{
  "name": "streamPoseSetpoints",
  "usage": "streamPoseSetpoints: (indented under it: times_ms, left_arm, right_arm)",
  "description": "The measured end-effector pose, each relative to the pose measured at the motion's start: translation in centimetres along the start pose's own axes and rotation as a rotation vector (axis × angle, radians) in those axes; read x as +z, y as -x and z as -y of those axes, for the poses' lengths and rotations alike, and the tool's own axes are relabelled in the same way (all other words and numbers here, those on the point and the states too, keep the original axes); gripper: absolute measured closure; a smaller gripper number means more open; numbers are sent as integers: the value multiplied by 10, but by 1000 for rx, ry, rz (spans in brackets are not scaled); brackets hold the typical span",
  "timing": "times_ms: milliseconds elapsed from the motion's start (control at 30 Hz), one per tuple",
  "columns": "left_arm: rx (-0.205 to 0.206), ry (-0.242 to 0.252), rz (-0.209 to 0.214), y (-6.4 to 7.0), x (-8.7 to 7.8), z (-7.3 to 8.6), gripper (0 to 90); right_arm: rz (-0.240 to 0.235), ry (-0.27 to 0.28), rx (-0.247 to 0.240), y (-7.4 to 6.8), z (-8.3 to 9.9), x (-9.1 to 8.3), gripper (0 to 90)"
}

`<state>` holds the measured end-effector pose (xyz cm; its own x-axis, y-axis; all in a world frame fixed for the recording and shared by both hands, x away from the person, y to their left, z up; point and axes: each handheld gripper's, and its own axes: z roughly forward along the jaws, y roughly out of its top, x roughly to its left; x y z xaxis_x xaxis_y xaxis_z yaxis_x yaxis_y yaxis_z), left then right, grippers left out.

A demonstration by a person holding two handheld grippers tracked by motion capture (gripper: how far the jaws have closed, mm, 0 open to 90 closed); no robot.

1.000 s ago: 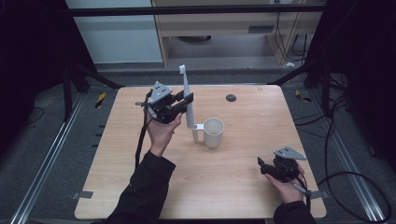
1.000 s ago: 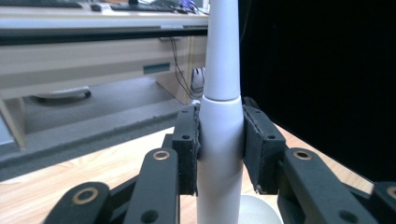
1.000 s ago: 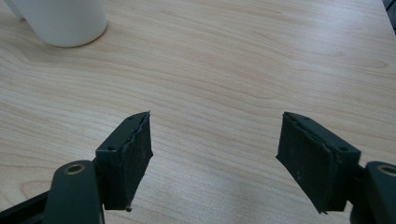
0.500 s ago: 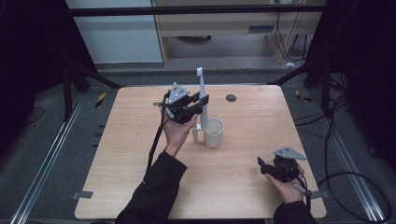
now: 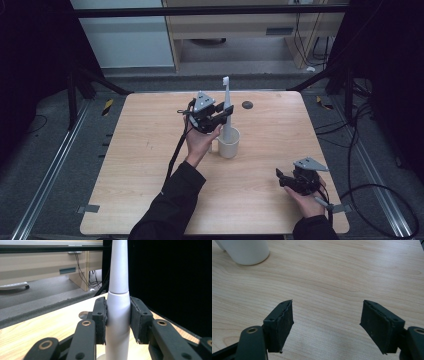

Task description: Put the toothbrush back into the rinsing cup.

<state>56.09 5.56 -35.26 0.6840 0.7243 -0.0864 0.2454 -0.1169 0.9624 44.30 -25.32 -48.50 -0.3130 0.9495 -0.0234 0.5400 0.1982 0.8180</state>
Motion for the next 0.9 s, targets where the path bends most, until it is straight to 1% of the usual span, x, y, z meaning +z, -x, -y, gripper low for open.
streamPoseSetpoints:
  times_ms: [300, 733, 900]
  left_arm:
    - [29, -36, 1, 4, 9, 10, 670]
    - [32, -92, -2, 4, 18, 38, 670]
    - [34, -107, -4, 4, 19, 46, 669]
  right_arm:
    - [-1, -1, -2, 0, 0, 0, 260]
    - [2, -4, -4, 0, 0, 0, 260]
    - [4, -5, -7, 0, 0, 0, 260]
